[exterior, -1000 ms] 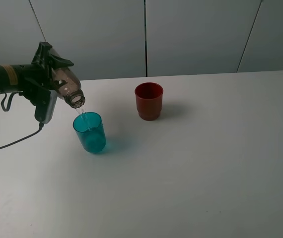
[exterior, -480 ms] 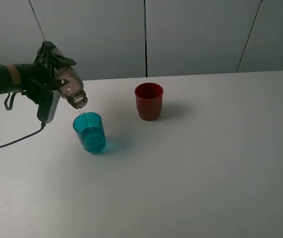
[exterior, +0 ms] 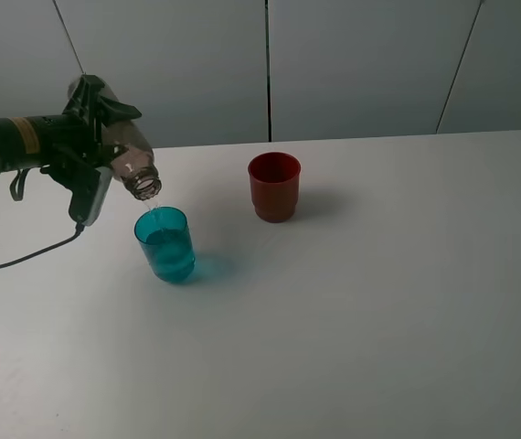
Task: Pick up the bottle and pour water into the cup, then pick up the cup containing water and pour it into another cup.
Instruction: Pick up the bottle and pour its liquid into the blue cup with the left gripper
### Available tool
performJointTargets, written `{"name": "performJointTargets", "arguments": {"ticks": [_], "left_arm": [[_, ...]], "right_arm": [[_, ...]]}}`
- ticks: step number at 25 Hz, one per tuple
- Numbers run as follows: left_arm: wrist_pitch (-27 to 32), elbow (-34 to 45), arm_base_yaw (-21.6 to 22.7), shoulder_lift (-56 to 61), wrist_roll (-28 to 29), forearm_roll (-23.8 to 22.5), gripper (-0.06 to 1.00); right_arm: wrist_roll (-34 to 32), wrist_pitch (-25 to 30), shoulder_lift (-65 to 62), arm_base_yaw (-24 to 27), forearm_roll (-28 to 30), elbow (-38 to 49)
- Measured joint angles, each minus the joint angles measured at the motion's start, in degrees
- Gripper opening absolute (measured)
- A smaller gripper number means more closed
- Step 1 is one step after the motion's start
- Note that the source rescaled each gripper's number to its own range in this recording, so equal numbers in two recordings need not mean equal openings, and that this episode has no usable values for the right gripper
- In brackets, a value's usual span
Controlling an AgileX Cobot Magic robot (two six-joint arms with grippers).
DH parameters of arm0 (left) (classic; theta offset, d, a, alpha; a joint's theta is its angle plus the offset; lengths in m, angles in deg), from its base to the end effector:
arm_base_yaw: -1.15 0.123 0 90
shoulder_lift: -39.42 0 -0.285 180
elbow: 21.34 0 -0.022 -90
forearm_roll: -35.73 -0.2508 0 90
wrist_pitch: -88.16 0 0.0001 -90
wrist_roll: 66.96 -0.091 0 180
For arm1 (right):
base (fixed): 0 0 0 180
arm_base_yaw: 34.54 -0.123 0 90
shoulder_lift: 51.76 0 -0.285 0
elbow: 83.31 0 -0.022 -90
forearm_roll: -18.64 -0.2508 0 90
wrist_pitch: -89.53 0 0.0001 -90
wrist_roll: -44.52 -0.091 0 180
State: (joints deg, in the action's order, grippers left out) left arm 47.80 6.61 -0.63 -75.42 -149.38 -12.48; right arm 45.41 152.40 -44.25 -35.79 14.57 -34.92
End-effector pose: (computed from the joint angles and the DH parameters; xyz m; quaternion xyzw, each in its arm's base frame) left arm 0.3606 -0.0551 0.1636 0.7799 0.2542 0.3614 0.4432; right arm -0.0077 0.0056 0.2754 -0.0182 0.8599 0.0370 0.5088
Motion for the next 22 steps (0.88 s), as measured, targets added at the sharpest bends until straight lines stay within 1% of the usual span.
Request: {"name": "performJointTargets", "arguments": {"ticks": [19,22], "left_arm": [[-0.13,0.00,-1.98,0.00,-3.28,0.41,0.02],[-0.13,0.00,-2.20,0.00,-4.91,0.41,0.02]], "right_arm": [[0.00,0.00,0.00,0.00,0.00,0.00],[0.00,0.00,0.00,0.00,0.00,0.00]]}}
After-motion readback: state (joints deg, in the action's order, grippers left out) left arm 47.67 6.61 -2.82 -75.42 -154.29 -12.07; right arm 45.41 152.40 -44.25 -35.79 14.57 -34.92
